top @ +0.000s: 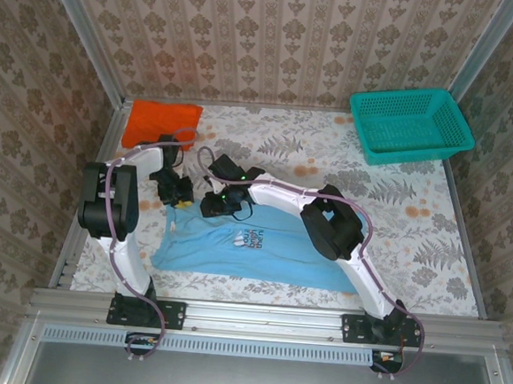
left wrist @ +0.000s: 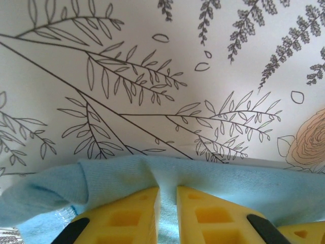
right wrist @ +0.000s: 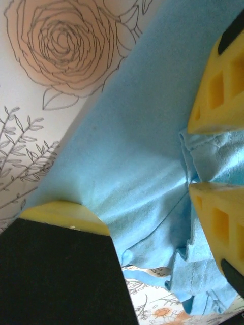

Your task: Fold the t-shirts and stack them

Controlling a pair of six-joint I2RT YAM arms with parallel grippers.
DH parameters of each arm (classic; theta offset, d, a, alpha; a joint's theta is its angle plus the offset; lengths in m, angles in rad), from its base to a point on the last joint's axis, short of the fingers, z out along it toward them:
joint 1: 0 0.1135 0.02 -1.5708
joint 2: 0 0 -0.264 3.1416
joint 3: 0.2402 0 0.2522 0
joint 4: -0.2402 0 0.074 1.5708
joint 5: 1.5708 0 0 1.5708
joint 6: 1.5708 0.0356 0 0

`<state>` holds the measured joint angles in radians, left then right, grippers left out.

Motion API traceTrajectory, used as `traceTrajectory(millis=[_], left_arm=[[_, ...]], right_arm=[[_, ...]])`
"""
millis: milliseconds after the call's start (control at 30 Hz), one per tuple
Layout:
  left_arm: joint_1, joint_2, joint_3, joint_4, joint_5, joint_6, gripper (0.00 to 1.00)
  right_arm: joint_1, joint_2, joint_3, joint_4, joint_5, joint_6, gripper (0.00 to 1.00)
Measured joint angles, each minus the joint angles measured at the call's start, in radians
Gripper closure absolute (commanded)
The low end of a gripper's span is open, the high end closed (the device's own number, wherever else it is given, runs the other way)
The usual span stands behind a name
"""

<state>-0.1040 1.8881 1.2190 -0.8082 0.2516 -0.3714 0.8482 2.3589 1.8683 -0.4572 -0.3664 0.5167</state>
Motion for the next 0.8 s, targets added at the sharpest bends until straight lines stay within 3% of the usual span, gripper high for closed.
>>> traceTrajectory(millis=[133,500,800], left_arm=[[0.0,0.003,0.003,-0.001,0.0,-0.002,0.83],[0.001,0.011,0.013,-0.01,0.004,-0.002,0.83],[0.001,0.011,0.013,-0.011,0.003,-0.002,0.84]], right_arm=[[0.002,0.0,0.0,-0.001,0.0,-0.011,0.67],[0.004,0.0,0.024,-0.063,0.019,-0.047,1.0],[0.006,-0.024,-0.011,-0.05,-0.004,-0.057,1.0]])
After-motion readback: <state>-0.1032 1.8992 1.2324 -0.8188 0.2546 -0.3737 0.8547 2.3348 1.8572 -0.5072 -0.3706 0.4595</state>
